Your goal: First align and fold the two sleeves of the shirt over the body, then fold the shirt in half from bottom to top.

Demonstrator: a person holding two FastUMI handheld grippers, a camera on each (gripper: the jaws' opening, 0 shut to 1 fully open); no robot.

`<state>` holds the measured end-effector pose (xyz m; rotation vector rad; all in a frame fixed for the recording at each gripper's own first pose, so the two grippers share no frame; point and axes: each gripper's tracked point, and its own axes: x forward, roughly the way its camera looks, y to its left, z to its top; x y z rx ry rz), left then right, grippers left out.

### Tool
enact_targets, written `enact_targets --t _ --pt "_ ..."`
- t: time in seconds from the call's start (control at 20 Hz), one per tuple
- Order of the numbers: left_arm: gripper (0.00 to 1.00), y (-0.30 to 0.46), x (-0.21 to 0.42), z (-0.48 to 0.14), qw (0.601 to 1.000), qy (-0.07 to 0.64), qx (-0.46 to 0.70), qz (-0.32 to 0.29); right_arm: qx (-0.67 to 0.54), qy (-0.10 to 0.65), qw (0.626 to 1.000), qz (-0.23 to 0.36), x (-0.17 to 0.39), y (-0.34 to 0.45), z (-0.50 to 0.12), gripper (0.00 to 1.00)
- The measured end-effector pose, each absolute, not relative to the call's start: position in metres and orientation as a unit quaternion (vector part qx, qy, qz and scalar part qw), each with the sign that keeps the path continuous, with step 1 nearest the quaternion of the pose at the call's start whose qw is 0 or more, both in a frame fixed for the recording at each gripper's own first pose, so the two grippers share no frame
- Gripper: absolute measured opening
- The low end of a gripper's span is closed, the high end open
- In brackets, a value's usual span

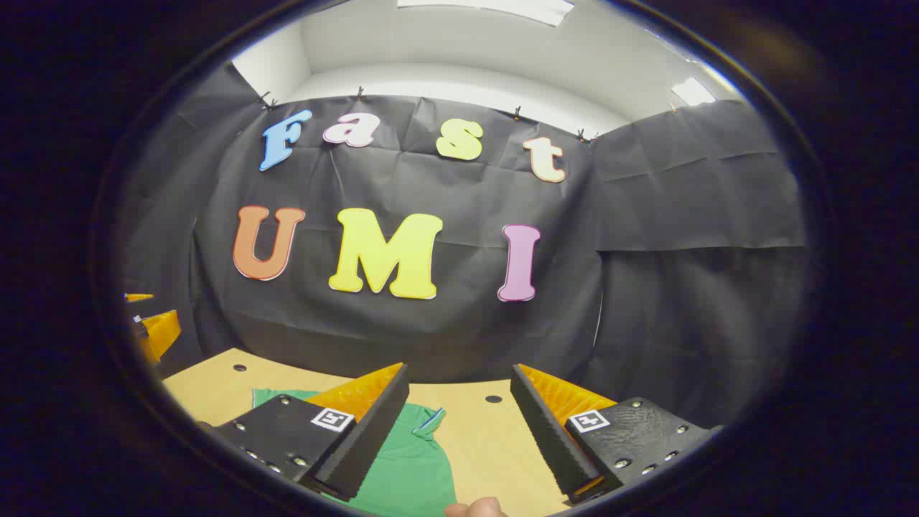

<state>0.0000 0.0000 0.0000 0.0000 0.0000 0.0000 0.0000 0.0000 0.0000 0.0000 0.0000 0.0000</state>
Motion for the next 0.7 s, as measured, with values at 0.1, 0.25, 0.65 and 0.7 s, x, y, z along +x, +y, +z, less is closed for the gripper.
enact_targets --t 0.1,0.25,0.65,0.7 --pt "0.96 0.001 0.001 -0.001 1.000 -0.003 -0.005 -0.003 0.003 0.000 1.000 -0.001 0.000 0.002 0.000 0.93" --pt "0.96 0.001 0.009 -0.006 1.000 0.004 -0.011 0.003 -0.003 0.013 1.000 0.004 0.005 0.002 -0.008 0.93" --pt "0.96 -0.009 0.015 -0.019 1.000 0.020 -0.003 -0.002 -0.008 0.028 0.999 0.018 0.016 0.007 -0.016 0.93" --pt "0.96 -0.009 0.014 -0.019 1.000 0.018 -0.001 -0.002 -0.010 0.028 0.999 0.021 0.016 0.008 -0.017 0.93"
